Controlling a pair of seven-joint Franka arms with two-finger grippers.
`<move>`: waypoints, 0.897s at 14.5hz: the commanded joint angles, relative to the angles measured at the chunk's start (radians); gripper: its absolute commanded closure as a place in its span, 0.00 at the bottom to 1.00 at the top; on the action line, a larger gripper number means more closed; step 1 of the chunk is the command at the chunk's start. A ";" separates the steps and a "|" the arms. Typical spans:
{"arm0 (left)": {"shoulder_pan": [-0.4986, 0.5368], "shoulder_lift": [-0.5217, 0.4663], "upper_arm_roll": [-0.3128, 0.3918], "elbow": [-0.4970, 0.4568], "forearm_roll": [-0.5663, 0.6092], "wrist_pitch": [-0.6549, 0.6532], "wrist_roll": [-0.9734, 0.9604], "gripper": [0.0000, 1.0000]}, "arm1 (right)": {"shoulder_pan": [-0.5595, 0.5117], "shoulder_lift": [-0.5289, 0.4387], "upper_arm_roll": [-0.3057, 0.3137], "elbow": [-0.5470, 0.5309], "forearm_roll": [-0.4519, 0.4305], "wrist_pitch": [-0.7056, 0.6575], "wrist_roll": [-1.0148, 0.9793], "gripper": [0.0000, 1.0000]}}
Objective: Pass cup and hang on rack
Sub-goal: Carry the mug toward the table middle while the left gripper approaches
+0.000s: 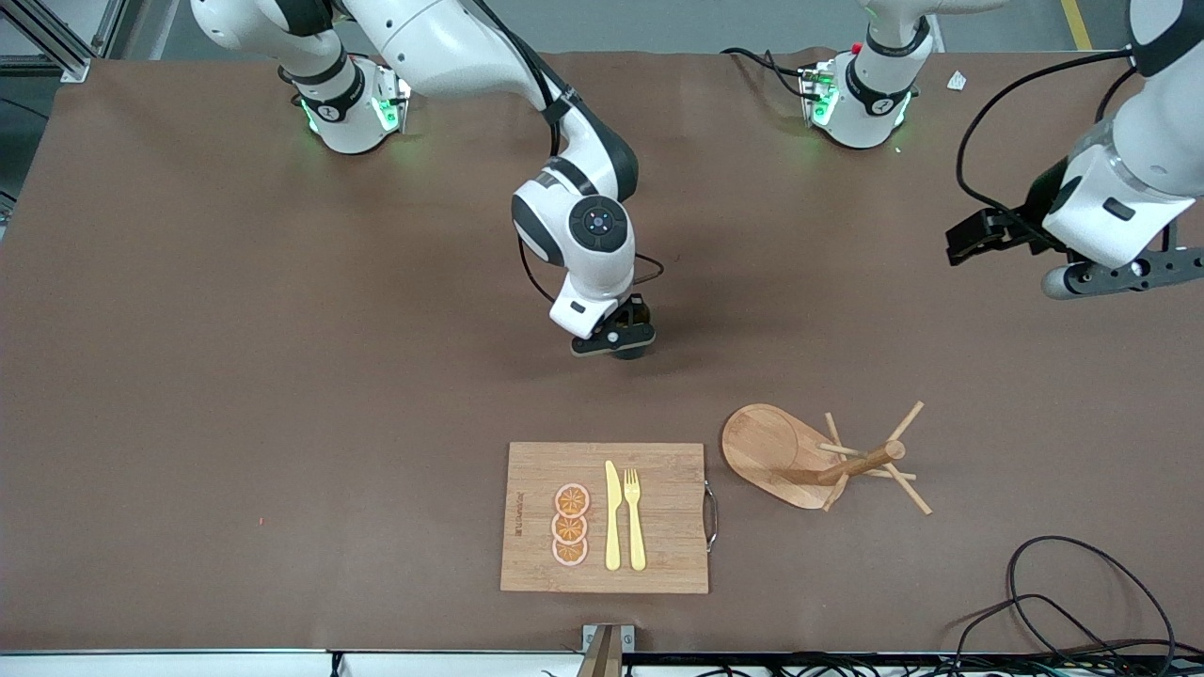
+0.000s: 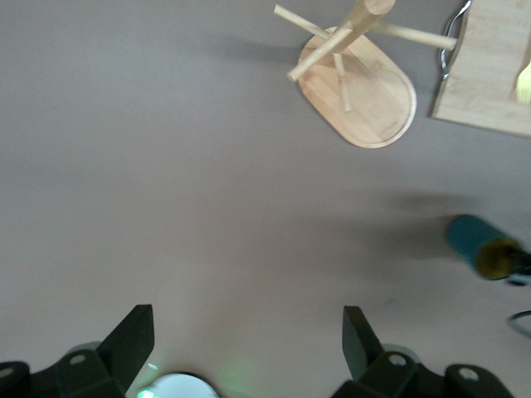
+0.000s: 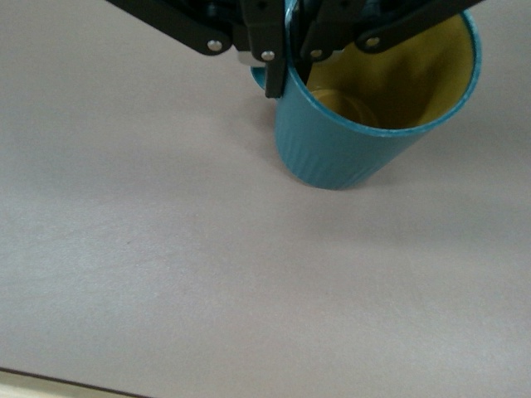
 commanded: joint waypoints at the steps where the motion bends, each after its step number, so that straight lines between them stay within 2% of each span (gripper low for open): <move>1: -0.001 -0.001 -0.004 0.011 -0.037 -0.017 -0.139 0.00 | 0.008 0.029 -0.006 0.030 0.031 -0.009 0.011 0.07; 2: -0.005 0.001 -0.016 0.011 -0.037 -0.014 -0.147 0.00 | 0.006 0.027 -0.006 0.032 0.031 -0.010 0.005 0.00; 6: -0.025 0.016 -0.038 0.013 -0.034 -0.012 -0.181 0.00 | -0.009 0.004 0.014 0.072 0.062 -0.041 0.003 0.00; 9: -0.050 0.019 -0.039 0.017 -0.036 -0.011 -0.254 0.04 | -0.044 -0.019 0.023 0.124 0.080 -0.169 -0.053 0.00; 11: -0.080 0.021 -0.052 0.011 -0.036 -0.015 -0.388 0.00 | -0.108 -0.088 0.017 0.138 0.121 -0.277 -0.156 0.00; 13: -0.135 0.030 -0.056 0.005 -0.034 -0.020 -0.575 0.00 | -0.196 -0.158 0.005 0.130 0.111 -0.419 -0.224 0.00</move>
